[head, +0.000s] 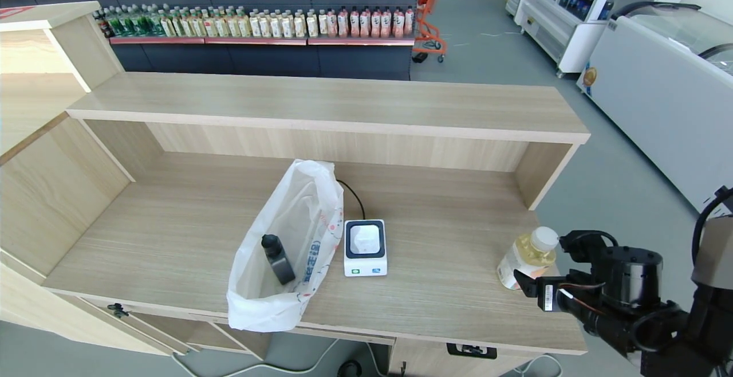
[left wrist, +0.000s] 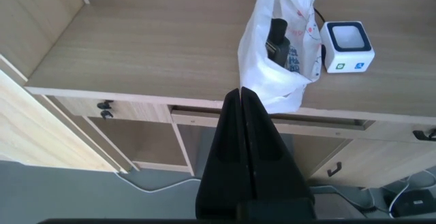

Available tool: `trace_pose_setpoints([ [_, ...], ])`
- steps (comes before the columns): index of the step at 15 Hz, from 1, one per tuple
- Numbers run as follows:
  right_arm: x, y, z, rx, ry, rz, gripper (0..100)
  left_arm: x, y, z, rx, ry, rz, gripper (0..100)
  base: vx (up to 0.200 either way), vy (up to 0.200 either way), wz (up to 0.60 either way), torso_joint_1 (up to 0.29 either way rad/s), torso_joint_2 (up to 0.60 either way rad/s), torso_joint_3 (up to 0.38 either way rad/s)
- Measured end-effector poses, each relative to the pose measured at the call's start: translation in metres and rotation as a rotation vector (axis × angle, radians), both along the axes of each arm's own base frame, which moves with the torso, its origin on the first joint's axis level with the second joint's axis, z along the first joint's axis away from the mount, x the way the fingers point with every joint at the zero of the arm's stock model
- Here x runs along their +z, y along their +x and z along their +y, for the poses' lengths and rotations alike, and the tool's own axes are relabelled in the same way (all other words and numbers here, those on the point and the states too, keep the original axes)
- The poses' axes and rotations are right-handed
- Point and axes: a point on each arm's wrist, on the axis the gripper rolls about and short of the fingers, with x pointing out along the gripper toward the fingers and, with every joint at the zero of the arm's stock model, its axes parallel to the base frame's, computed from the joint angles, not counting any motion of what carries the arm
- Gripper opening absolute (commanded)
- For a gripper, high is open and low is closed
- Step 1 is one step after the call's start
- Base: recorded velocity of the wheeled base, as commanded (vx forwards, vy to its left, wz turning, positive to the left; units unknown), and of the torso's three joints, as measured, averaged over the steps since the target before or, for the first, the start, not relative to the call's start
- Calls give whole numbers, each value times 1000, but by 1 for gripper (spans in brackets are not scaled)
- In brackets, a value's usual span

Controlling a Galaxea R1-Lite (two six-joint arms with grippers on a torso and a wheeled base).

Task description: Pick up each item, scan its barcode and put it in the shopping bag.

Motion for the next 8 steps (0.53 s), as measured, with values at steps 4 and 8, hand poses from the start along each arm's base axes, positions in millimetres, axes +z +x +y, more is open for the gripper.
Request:
trace_pose_setpoints([
  [4,-14,17,10,23,5,-27,100,0,0,0,0,0,0,0,0,0,0,0,0,0],
  [8,-21,34,19,34,-7,-53,100,0,0,0,0,0,0,0,0,0,0,0,0,0],
])
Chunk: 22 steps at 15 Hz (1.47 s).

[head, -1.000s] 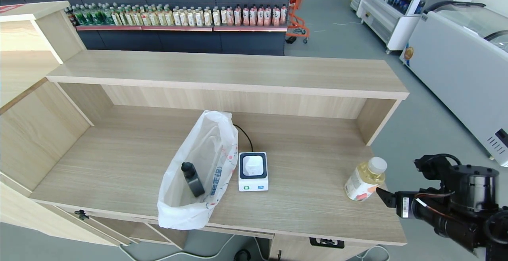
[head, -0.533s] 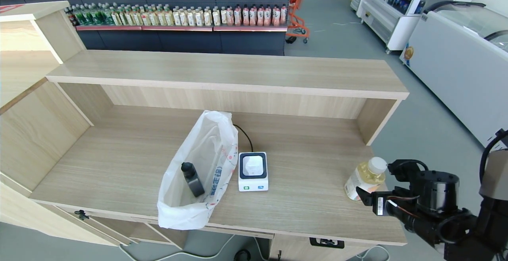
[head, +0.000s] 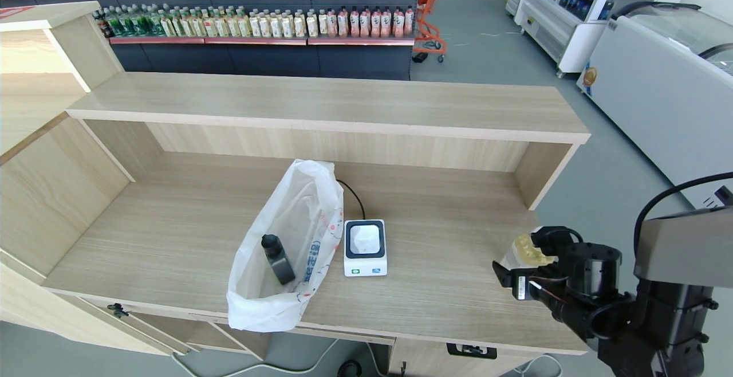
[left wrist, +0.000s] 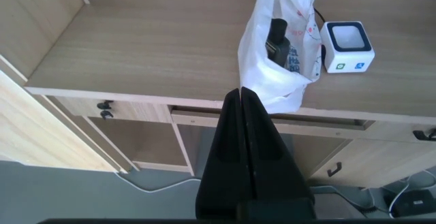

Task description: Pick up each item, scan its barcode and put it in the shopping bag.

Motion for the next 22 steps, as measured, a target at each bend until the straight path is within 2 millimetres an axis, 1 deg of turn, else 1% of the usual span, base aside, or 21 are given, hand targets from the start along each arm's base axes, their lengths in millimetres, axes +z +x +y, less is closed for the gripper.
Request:
trace_pose_setpoints([
  [6,-8,24,5,5,-13,-32,100,0,0,0,0,0,0,0,0,0,0,0,0,0],
  [11,-11,35,3,12,-33,-51,100,0,0,0,0,0,0,0,0,0,0,0,0,0],
  [14,-13,41,1,47,-25,-58,100,0,0,0,0,0,0,0,0,0,0,0,0,0],
  [15,-15,43,-1,55,-24,-57,0,0,0,0,0,0,0,0,0,0,0,0,0,0],
  [18,-17,47,-4,72,-28,-59,0,0,0,0,0,0,0,0,0,0,0,0,0,0],
  [22,-15,50,-5,69,-28,-74,0,0,0,0,0,0,1,0,0,0,0,0,0,0],
])
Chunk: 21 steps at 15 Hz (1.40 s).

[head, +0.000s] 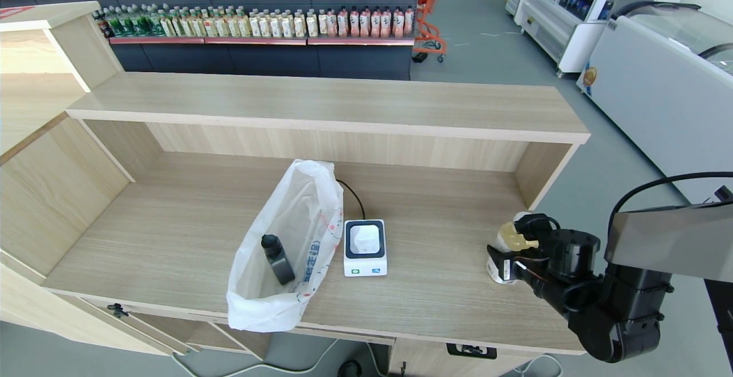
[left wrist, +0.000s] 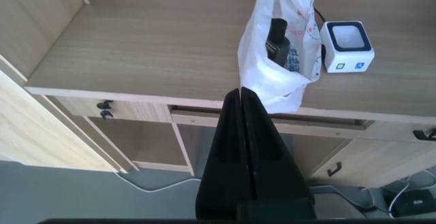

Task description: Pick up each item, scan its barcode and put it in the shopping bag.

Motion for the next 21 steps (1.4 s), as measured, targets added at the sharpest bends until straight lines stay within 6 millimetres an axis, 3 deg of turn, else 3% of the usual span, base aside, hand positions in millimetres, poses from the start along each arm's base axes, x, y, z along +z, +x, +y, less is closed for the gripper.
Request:
trace_pose_setpoints([
  [5,3,-4,-1,24,-8,3,0,0,0,0,0,0,0,0,0,0,0,0,0,0],
  [8,30,-15,-5,60,72,-20,0,0,0,0,0,0,0,0,0,0,0,0,0,0],
  [11,80,-34,-5,181,219,21,0,0,0,0,0,0,0,0,0,0,0,0,0,0],
  [12,107,-45,-4,251,306,60,0,0,0,0,0,0,0,0,0,0,0,0,0,0],
  [14,161,-72,-1,428,467,166,0,0,0,0,0,0,0,0,0,0,0,0,0,0],
  [17,240,-127,0,840,640,240,0,0,0,0,0,0,0,0,0,0,0,0,0,0],
  [19,269,-152,3,960,637,176,0,0,0,0,0,0,0,0,0,0,0,0,0,0],
  [21,283,-167,9,1030,633,141,0,0,0,0,0,0,0,0,0,0,0,0,0,0],
])
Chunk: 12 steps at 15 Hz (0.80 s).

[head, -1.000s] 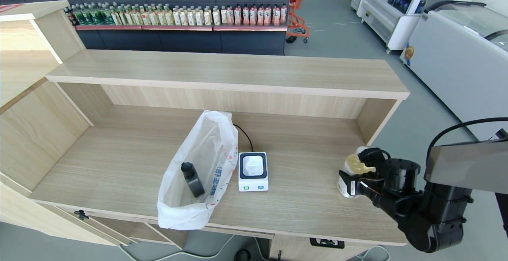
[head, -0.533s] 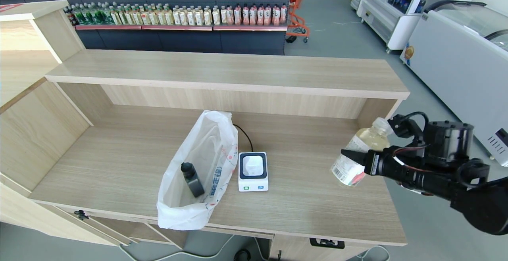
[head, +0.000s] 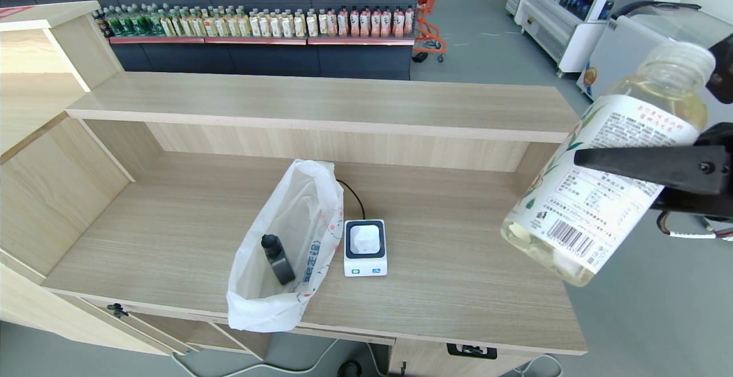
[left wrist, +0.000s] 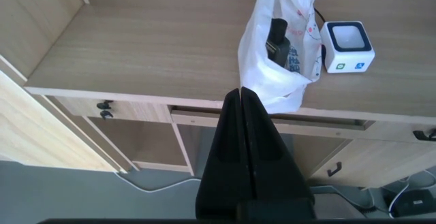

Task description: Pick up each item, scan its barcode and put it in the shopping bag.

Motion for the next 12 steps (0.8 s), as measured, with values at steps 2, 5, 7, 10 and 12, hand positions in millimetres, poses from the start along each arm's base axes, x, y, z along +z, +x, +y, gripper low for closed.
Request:
trace_pose_setpoints([
  [2,5,-10,7,71,12,-15,0,0,0,0,0,0,0,0,0,0,0,0,0,0],
  [5,10,-23,14,143,29,-17,0,0,0,0,0,0,0,0,0,0,0,0,0,0],
  [7,13,-33,20,205,37,-21,0,0,0,0,0,0,0,0,0,0,0,0,0,0],
  [10,15,-43,24,257,40,-3,0,0,0,0,0,0,0,0,0,0,0,0,0,0],
  [12,17,-52,28,307,40,0,0,0,0,0,0,0,0,0,0,0,0,0,0,0],
])
